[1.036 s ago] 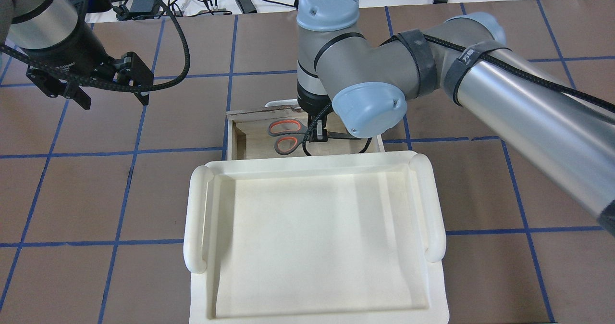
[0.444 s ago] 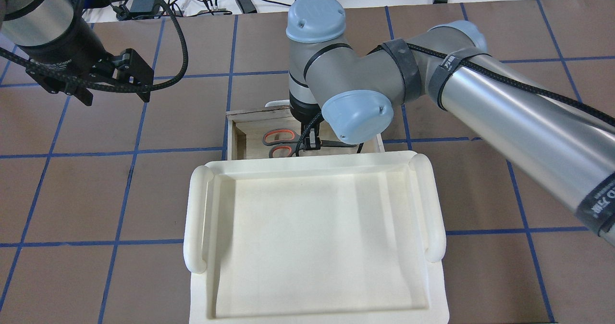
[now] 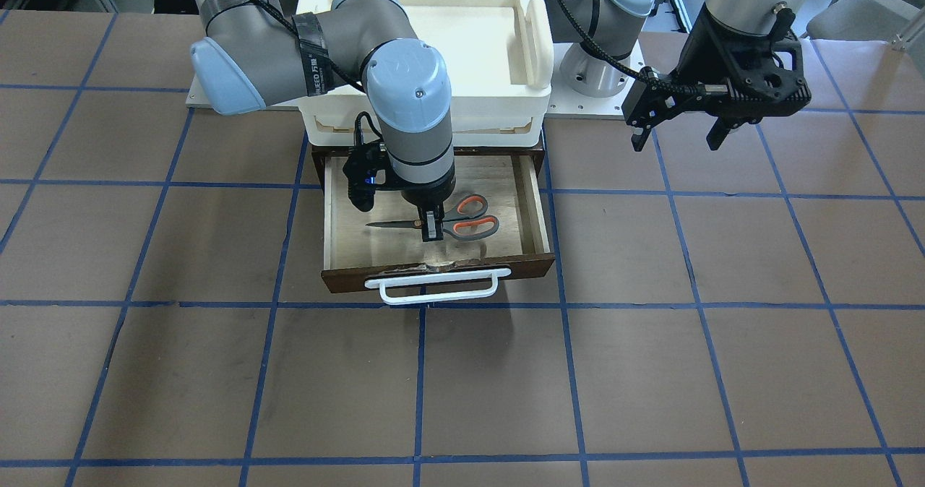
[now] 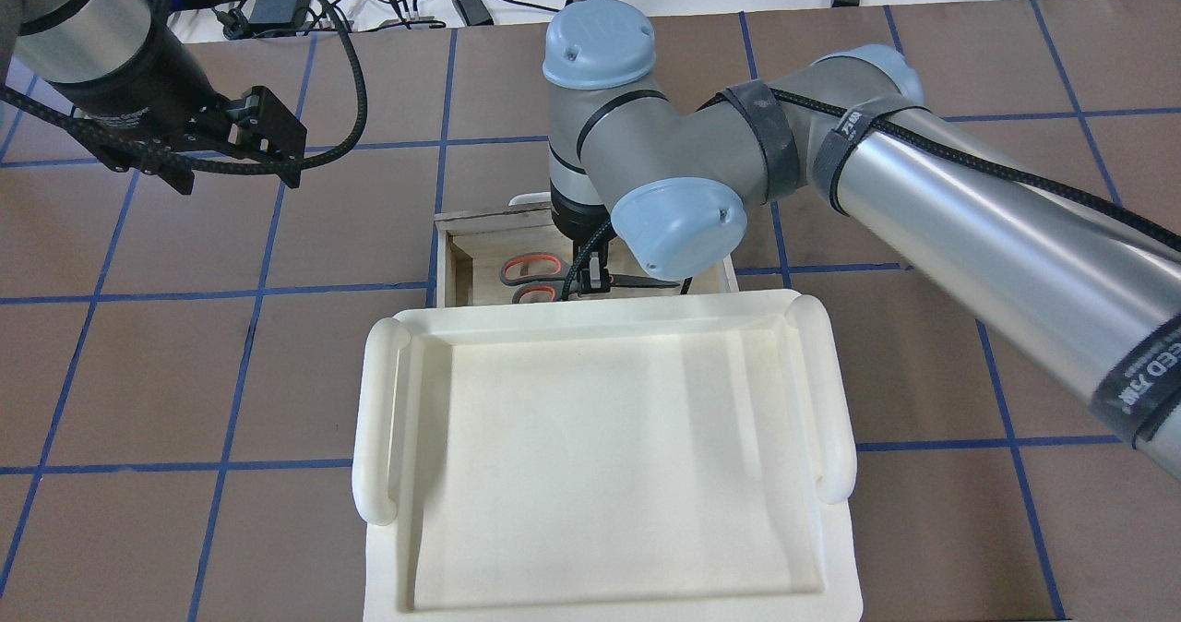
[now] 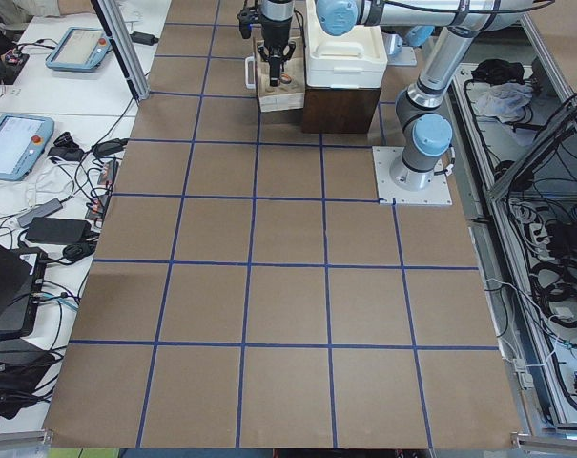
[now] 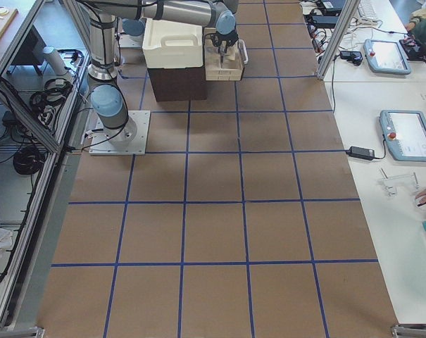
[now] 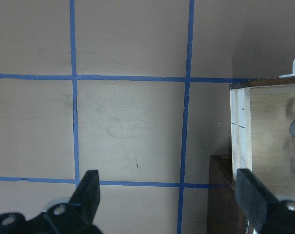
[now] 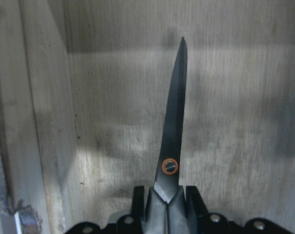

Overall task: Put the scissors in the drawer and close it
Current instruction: 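Lower the scissors into the drawer with the right gripper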

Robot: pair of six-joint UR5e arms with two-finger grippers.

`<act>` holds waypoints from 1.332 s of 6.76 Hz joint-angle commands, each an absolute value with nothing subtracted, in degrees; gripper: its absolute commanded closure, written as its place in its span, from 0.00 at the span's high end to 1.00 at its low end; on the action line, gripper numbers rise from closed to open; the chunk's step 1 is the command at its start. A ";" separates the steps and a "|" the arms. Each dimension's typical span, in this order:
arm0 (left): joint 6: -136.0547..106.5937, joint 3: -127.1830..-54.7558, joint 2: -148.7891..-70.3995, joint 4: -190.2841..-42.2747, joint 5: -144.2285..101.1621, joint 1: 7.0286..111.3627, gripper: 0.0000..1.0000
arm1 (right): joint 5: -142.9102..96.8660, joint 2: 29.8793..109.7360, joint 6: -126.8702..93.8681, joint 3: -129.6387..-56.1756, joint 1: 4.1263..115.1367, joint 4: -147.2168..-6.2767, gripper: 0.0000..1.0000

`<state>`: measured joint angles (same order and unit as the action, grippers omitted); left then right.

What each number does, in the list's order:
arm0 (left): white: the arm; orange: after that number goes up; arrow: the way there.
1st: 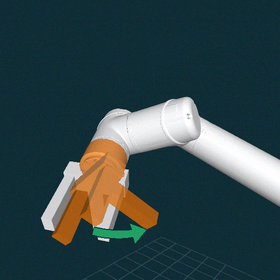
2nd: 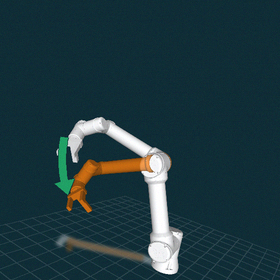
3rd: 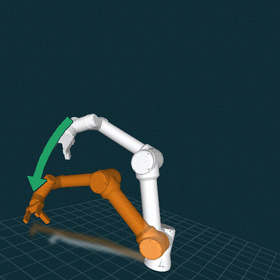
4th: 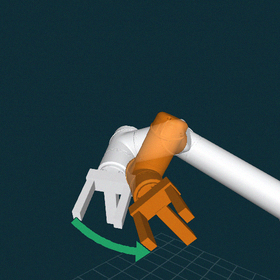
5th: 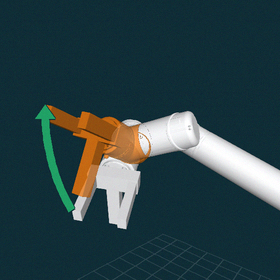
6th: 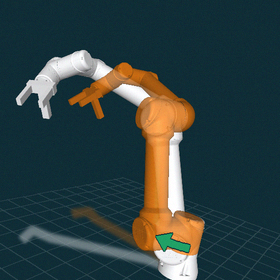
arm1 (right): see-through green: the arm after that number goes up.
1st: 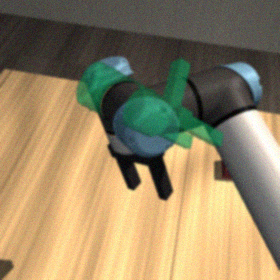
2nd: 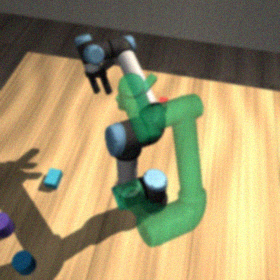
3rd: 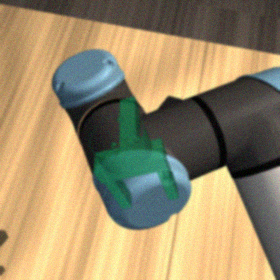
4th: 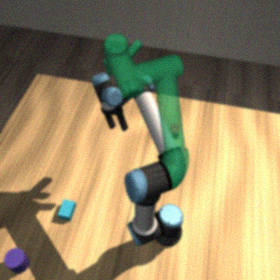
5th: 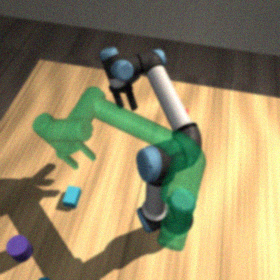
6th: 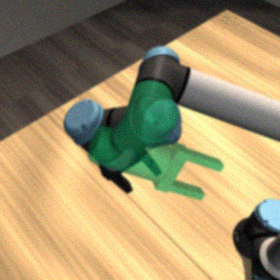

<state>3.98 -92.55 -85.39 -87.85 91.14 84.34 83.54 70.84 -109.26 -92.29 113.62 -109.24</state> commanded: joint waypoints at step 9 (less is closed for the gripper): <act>6.42 -92.81 -85.78 -84.92 90.53 84.64 1.00 | 80.95 72.67 -108.11 -91.59 113.12 -109.25 0.78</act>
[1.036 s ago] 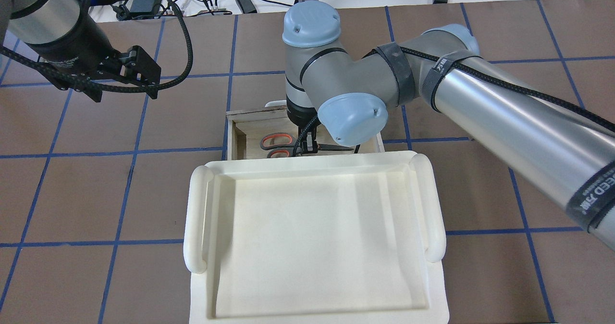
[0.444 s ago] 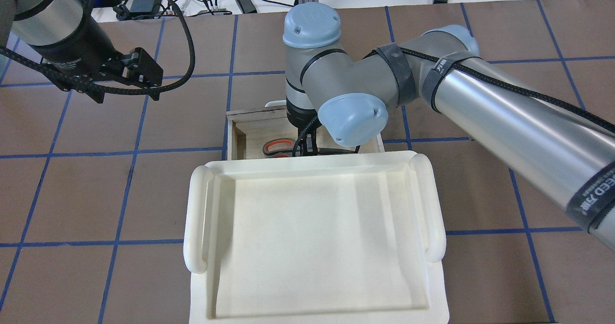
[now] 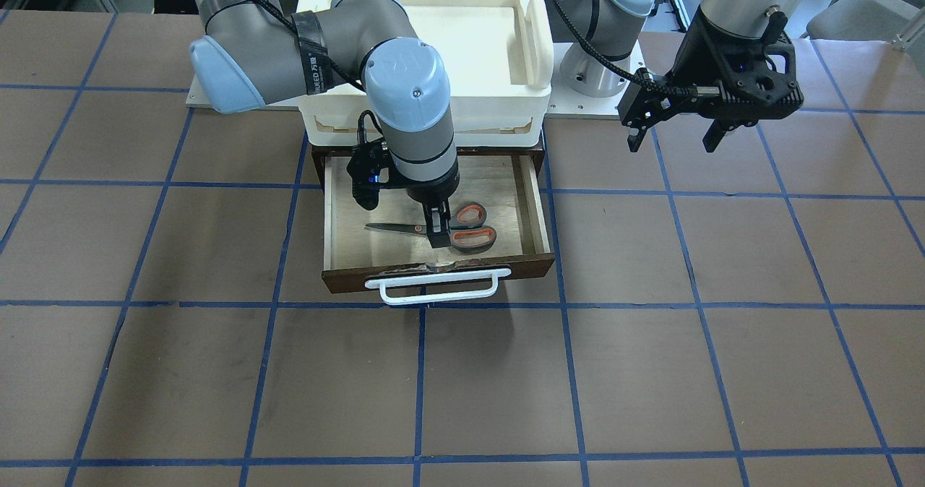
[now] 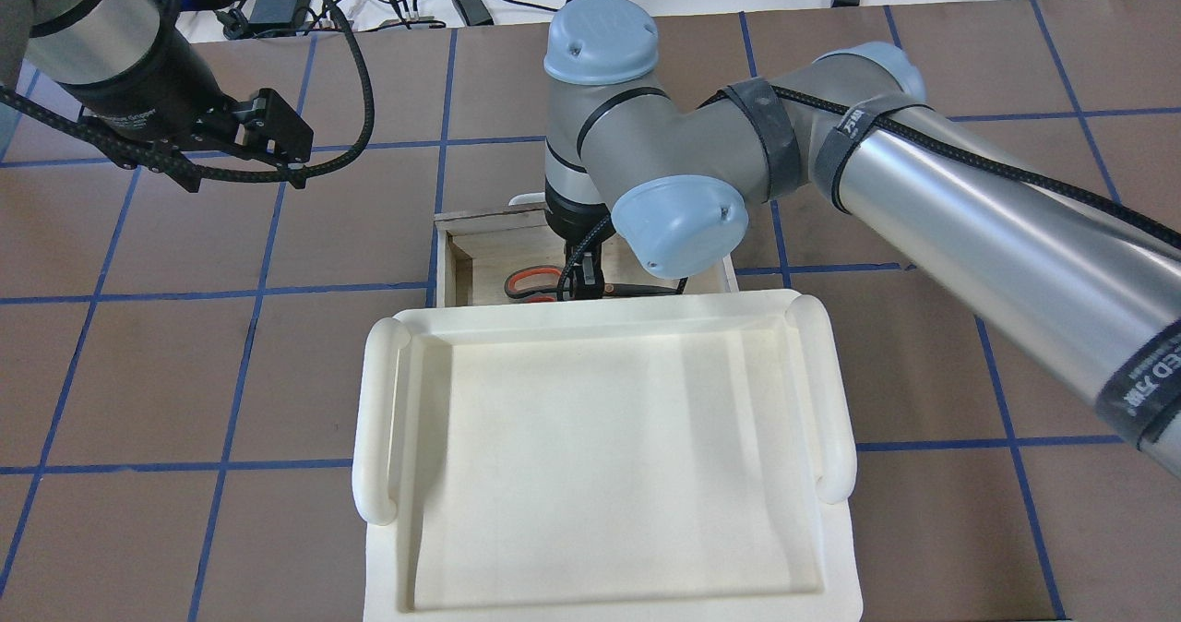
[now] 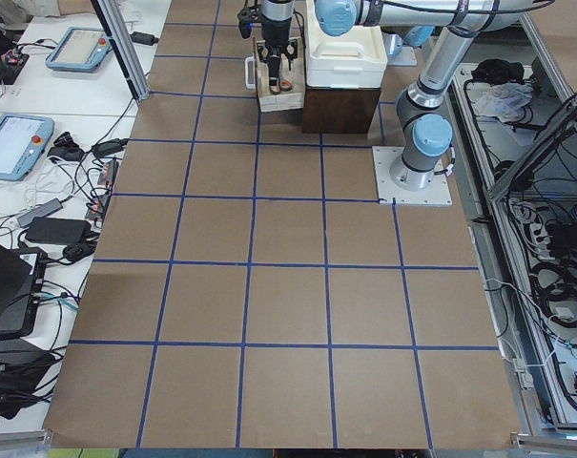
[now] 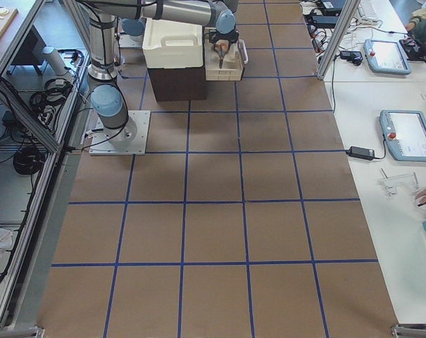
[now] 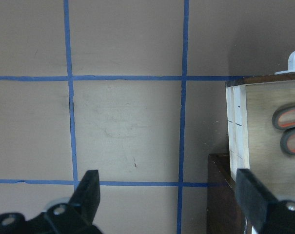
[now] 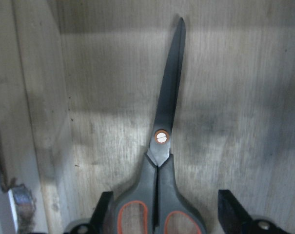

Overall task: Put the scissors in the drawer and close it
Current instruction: 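Lower the scissors into the drawer with the right gripper, then open the right gripper and raise it out of the drawer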

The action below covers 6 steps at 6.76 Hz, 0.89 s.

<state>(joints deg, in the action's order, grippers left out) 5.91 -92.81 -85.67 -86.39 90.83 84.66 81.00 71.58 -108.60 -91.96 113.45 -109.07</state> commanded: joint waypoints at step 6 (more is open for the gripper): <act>-2.63 -89.31 -91.20 -79.75 87.36 87.61 1.00 | 83.76 83.30 -69.36 -90.53 98.22 -102.78 0.78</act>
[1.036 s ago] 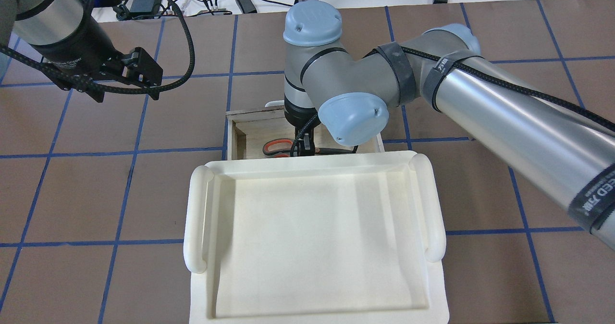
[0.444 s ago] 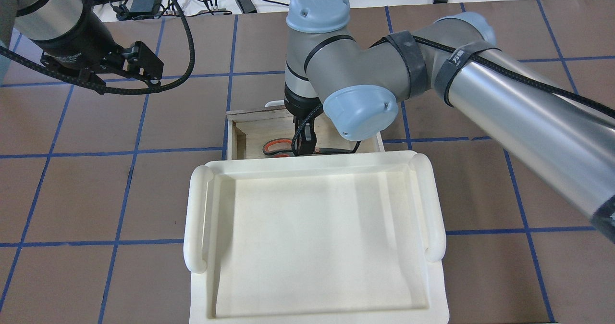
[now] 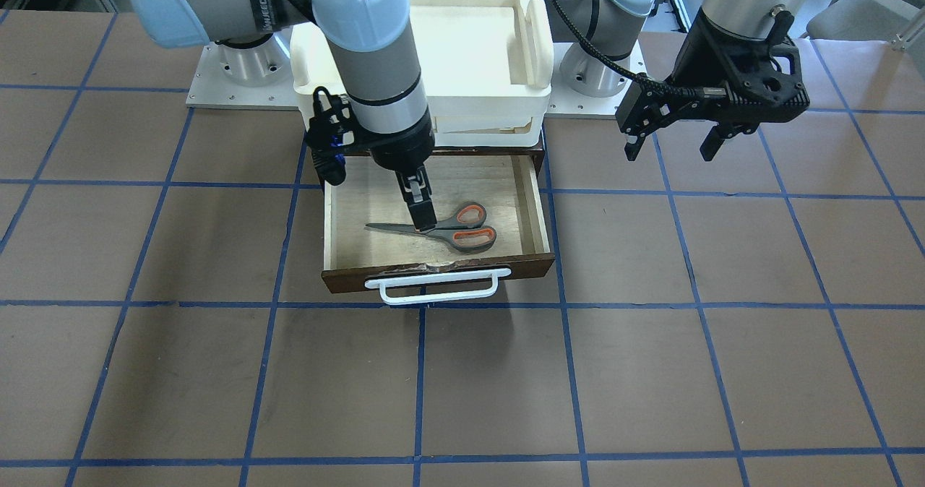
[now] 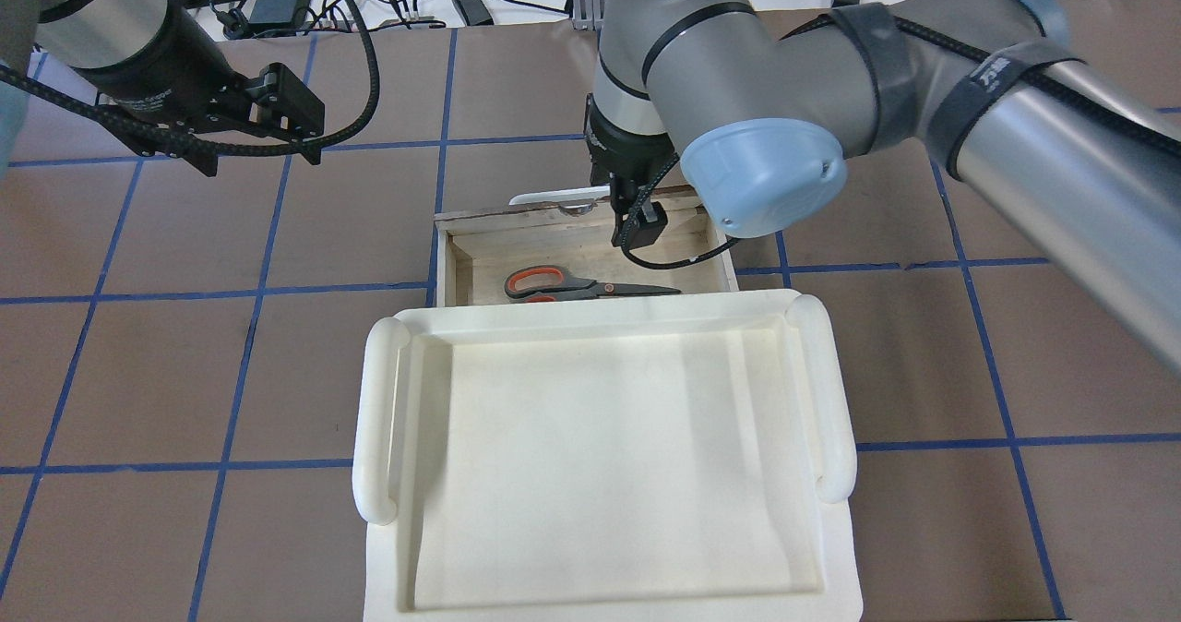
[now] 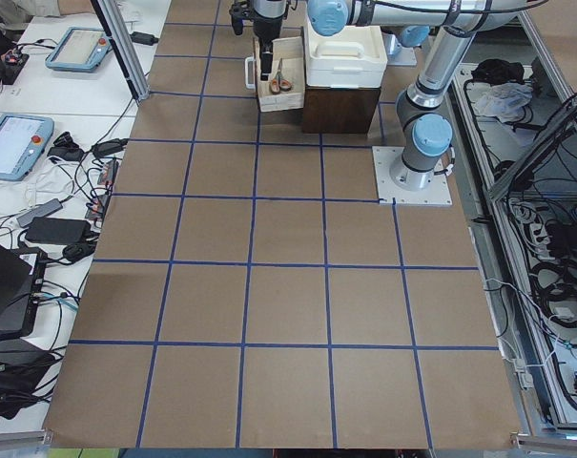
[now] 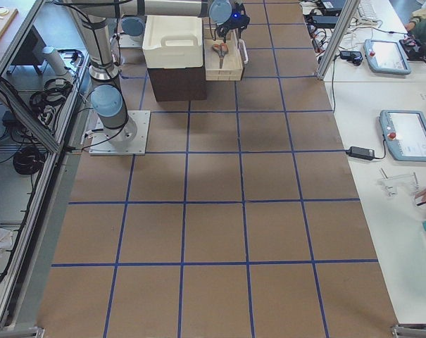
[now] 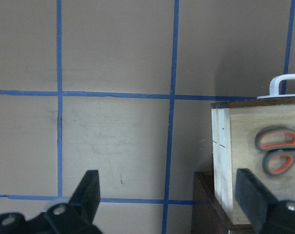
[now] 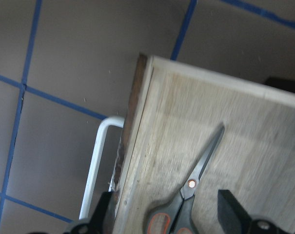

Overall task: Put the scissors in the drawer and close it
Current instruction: 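Open the right gripper and raise it out of the drawer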

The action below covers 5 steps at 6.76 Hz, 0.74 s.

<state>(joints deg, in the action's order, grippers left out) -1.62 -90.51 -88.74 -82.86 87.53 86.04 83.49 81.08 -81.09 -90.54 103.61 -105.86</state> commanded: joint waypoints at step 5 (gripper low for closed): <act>-8.06 -86.04 -104.74 -66.56 87.98 95.26 1.00 | 89.39 92.45 -26.70 -90.79 90.70 -96.15 1.00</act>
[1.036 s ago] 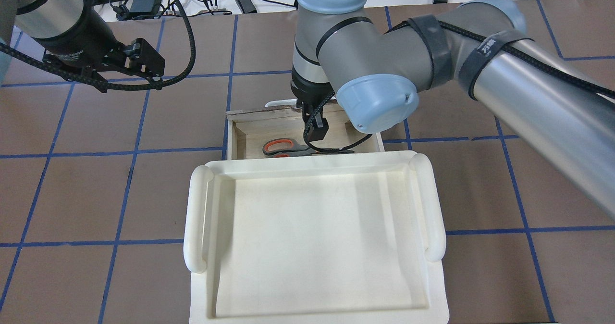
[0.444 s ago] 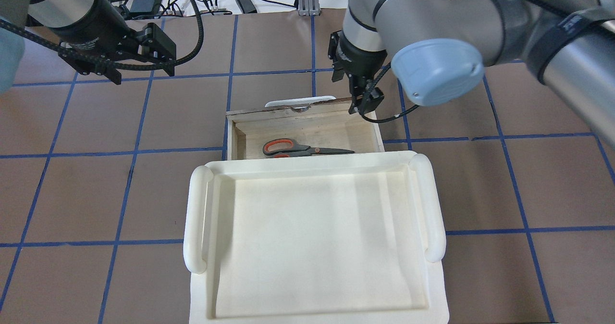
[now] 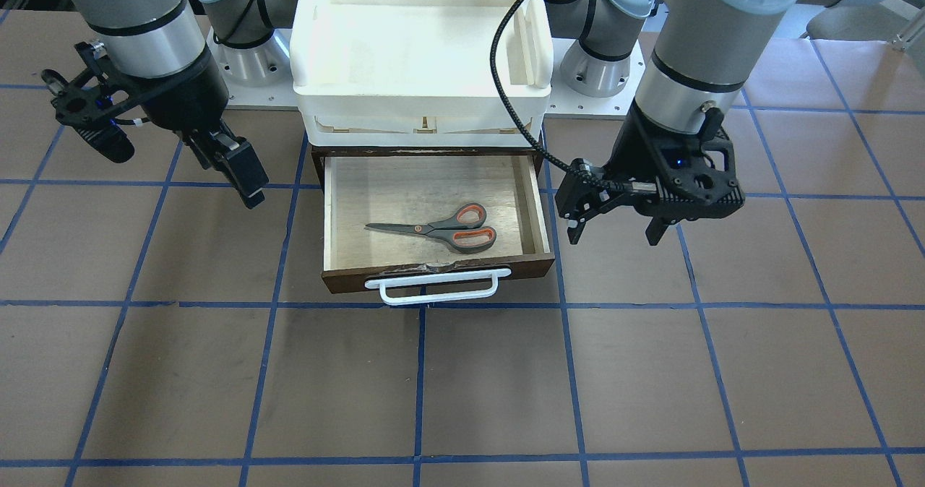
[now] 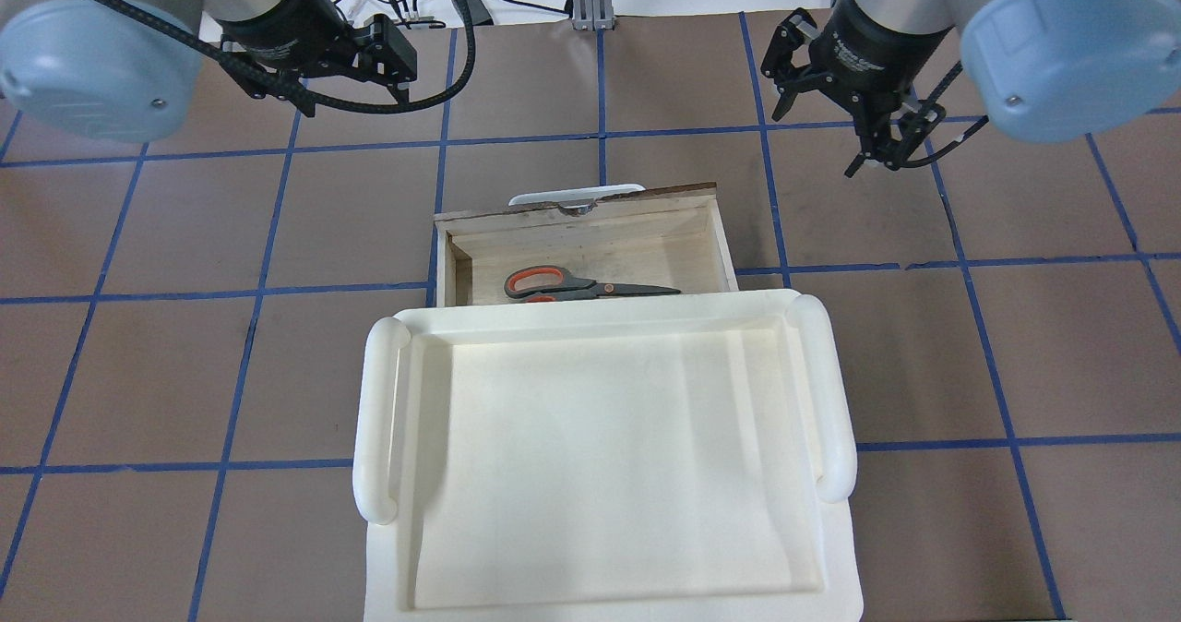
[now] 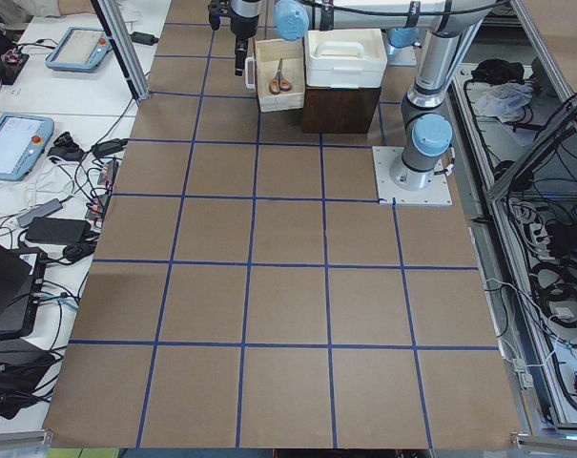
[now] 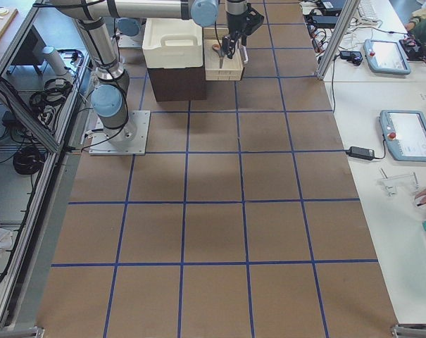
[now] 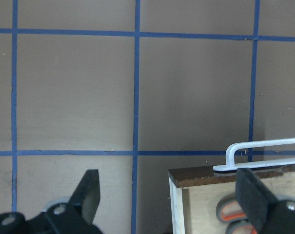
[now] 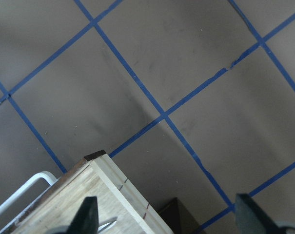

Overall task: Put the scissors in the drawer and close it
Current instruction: 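Move the left gripper over the drawer's white handle while the right gripper withdraws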

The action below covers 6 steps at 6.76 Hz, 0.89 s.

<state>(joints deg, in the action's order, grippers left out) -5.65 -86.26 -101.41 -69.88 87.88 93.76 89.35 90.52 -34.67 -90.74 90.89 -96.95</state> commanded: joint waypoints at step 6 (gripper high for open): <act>-15.55 -82.36 -118.19 -61.96 87.98 102.12 1.00 | 90.07 92.55 -0.84 -90.96 90.62 -98.00 1.00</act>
